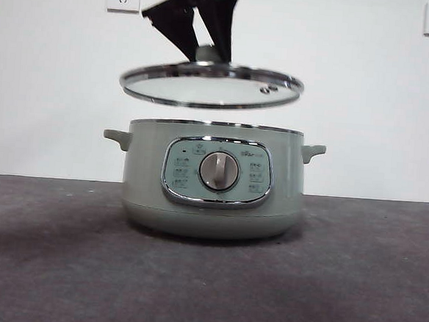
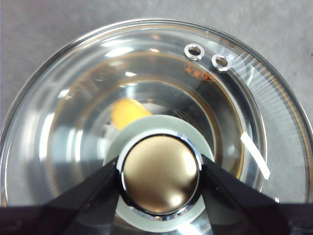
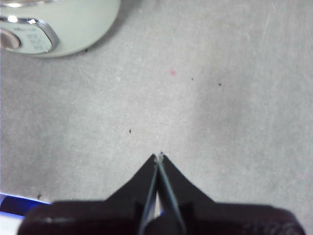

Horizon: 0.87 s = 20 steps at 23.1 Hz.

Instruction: Pick up the corn,open the lid,put the corn in the pot,close the lid

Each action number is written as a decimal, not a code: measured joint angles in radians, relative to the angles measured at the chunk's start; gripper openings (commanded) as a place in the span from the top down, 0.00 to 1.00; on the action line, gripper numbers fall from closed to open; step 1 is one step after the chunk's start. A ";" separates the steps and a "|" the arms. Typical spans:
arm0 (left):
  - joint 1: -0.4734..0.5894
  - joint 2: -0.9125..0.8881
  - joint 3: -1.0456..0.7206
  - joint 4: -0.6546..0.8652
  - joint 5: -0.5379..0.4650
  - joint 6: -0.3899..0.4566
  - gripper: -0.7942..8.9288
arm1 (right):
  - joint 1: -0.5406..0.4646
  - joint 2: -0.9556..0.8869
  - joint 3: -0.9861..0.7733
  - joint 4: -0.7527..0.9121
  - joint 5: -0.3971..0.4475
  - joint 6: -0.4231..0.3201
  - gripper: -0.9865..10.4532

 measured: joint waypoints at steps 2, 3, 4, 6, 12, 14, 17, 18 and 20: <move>-0.010 0.031 0.000 0.006 -0.001 0.000 0.93 | 0.000 -0.036 -0.022 0.000 0.000 0.010 0.93; -0.016 0.050 0.000 0.014 -0.006 0.000 0.93 | 0.000 -0.049 -0.027 0.000 0.000 0.016 0.93; -0.019 0.063 0.000 0.021 -0.014 0.000 0.93 | 0.000 -0.059 -0.031 0.000 0.000 0.019 0.93; -0.023 0.081 0.000 0.034 -0.025 0.000 0.93 | 0.000 -0.068 -0.031 0.000 0.000 0.024 0.93; -0.023 0.082 0.000 0.068 -0.070 -0.001 0.93 | 0.000 -0.068 -0.031 0.000 0.000 0.026 0.93; -0.023 0.082 0.000 0.068 -0.069 -0.001 0.93 | 0.000 -0.068 -0.031 0.000 0.000 0.026 0.93; -0.023 0.082 0.000 0.069 -0.070 -0.001 0.93 | 0.000 -0.068 -0.031 0.000 0.000 0.026 0.93; -0.023 0.082 0.000 0.070 -0.077 -0.001 0.93 | 0.000 -0.068 -0.031 0.000 0.000 0.026 0.93; -0.022 0.082 0.000 0.070 -0.086 -0.001 0.93 | 0.000 -0.068 -0.031 0.000 0.000 0.026 0.93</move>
